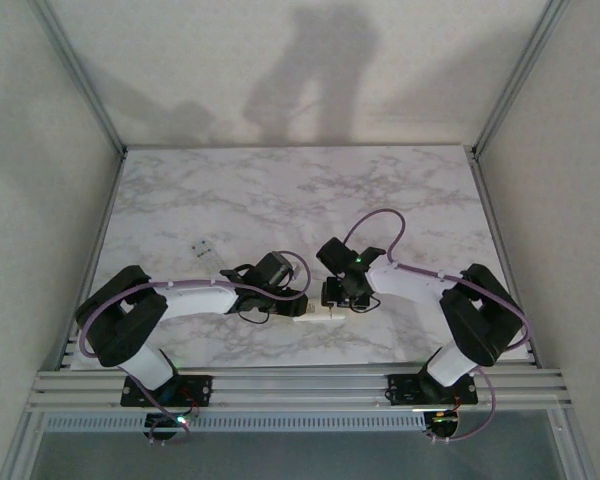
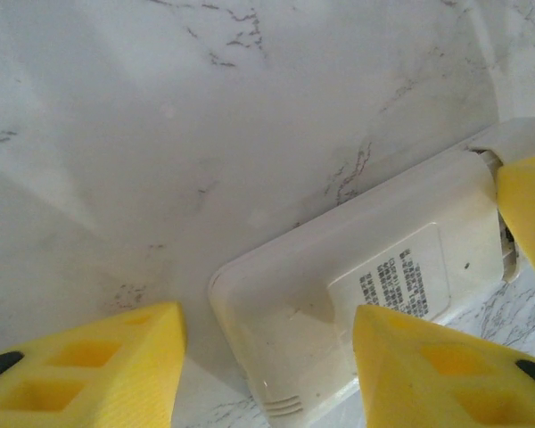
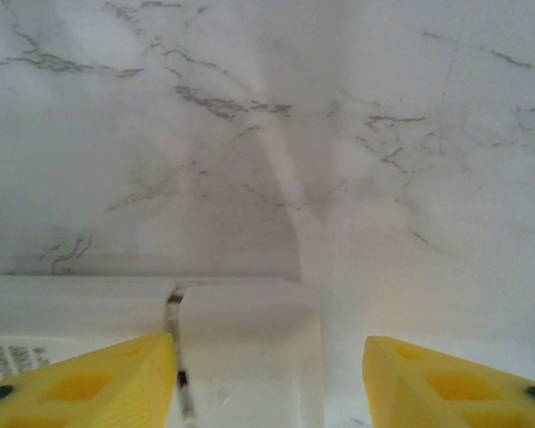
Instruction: Load the batteries into the remote control
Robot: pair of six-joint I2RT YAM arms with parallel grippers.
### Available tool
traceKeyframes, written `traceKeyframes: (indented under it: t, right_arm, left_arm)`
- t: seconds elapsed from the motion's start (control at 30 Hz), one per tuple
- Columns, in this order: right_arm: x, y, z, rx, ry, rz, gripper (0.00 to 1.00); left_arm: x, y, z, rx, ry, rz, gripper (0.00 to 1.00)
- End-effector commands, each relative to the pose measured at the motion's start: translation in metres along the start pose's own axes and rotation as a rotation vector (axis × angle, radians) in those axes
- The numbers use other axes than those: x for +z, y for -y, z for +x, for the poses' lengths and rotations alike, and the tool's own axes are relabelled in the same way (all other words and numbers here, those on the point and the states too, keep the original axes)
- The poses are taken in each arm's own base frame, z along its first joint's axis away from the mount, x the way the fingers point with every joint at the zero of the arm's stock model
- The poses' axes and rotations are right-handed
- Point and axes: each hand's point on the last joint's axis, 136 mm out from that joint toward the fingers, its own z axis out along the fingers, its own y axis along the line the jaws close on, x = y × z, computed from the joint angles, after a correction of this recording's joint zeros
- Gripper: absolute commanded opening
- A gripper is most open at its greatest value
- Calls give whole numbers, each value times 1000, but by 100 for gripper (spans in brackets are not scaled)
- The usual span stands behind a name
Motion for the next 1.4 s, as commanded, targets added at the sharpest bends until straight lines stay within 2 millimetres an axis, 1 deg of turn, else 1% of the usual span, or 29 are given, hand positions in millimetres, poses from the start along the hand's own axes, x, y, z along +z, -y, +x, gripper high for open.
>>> traceKeyframes:
  t: [0.0, 0.13, 0.27, 0.3, 0.33, 0.47, 0.6, 0.73, 0.93, 1.03, 1.23, 1.3, 1.37]
  right_arm:
    - [-21, -8, -2, 28, 28, -58, 59]
    - [-28, 2, 0, 82, 55, -97, 58]
    - [-23, 17, 7, 136, 61, -132, 49]
    - [-20, 23, 5, 161, 65, -139, 48]
    - [-19, 24, 4, 169, 66, -149, 47]
    - [-8, 16, 7, 175, 33, -236, 46]
    - [-1, 13, 9, 181, 14, -245, 44]
    - [4, 13, 11, 186, 1, -251, 41]
    - [11, 17, 18, 171, -26, -232, 33]
    - [13, 14, 20, 166, -39, -248, 31]
    - [19, 3, 36, 120, -85, -266, 30]
    - [25, -3, 46, 96, -107, -261, 29]
    - [30, -4, 52, 83, -122, -226, 26]
  left_arm:
    - [1, -6, 10, 3, -13, -18, 53]
    - [-1, 0, 13, -1, -17, 22, 51]
    - [-4, 10, 17, -15, -17, 94, 46]
    - [-5, 13, 18, -14, -18, 111, 44]
    - [-5, 15, 19, -14, -20, 124, 43]
    - [-4, 23, 19, -22, -23, 167, 40]
    - [-2, 28, 17, -32, -23, 185, 39]
    - [3, 25, 19, -36, -30, 164, 40]
    - [4, 24, 18, -38, -26, 153, 39]
    - [5, 24, 17, -39, -24, 150, 39]
    - [8, 21, 12, -31, -12, 122, 39]
    - [11, 17, 9, -30, -6, 94, 40]
    - [12, 7, 4, -36, 18, 37, 40]
